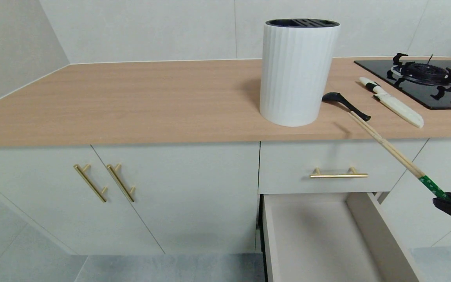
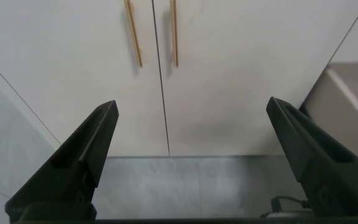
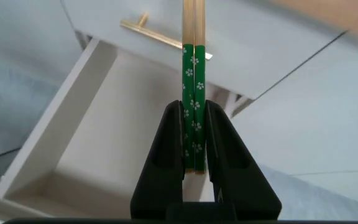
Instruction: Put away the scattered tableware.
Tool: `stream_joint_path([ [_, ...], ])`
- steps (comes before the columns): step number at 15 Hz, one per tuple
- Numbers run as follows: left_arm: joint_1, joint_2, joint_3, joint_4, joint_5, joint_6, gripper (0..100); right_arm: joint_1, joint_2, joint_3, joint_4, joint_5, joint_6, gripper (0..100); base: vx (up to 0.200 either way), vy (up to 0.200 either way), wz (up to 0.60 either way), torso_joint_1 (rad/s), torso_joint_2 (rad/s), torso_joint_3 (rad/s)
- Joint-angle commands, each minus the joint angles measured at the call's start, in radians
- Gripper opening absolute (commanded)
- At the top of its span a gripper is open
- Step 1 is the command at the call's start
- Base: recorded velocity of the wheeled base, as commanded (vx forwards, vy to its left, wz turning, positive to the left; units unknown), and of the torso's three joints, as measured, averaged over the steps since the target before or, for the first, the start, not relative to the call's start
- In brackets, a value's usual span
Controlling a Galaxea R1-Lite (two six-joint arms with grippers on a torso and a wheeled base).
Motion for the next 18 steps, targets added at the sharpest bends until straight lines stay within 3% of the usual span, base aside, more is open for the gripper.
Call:
stream_joint_path([
  [1, 0.000, 0.000, 0.000, 0.001, 0.000, 0.000, 100, 0.069, -0.033, 0.021, 0.003, 0.001, -0.001, 0, 0.000, 0.000, 0.00, -0.203, 0.47, 0.271],
  [4, 0.000, 0.000, 0.000, 0.001, -0.001, 0.000, 100, 0.129, -0.027, 0.064, 0.005, 0.006, -0.027, 0, 0.000, 0.000, 0.00, -0.196, 0.47, 0.264],
  [9, 0.000, 0.000, 0.000, 0.001, -0.001, 0.000, 100, 0.157, 0.003, 0.110, 0.006, 0.061, -0.052, 0, 0.000, 0.000, 0.00, -0.163, 0.42, 0.247],
  [13, 0.000, 0.000, 0.000, 0.001, -0.001, 0.000, 100, 0.160, 0.072, 0.133, 0.003, 0.067, -0.052, 0, 0.000, 0.000, 0.00, -0.021, 0.07, 0.037],
  [18, 0.000, 0.000, 0.000, 0.001, 0.000, 0.000, 100, 0.241, 0.189, 0.179, 0.000, 0.079, -0.044, 0, 0.000, 0.000, 0.00, 0.000, 0.00, 0.000],
])
